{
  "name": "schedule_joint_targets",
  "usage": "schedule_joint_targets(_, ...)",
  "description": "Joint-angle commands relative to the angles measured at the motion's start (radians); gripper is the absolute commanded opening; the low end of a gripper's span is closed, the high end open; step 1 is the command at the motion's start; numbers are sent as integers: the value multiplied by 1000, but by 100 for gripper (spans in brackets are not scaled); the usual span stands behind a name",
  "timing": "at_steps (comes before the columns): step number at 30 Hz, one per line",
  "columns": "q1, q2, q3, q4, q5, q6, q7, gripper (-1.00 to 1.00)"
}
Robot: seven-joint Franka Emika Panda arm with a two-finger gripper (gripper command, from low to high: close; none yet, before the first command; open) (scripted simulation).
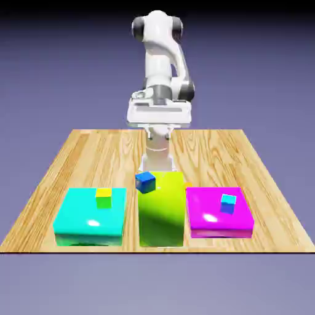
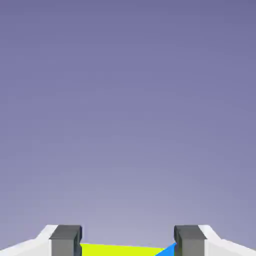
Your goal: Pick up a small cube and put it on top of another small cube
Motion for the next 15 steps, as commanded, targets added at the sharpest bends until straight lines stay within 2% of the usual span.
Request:
schedule_joint_targets(1,15,12,9,-15,6,-44,9,0)
schedule_joint_targets(7,108,87,63,-106,39,-304,63,0)
schedule_joint_targets(11,102,152,206,-161,145,-406,74,0)
schedule_joint_targets(15,54,197,351,-185,256,-409,63,0)
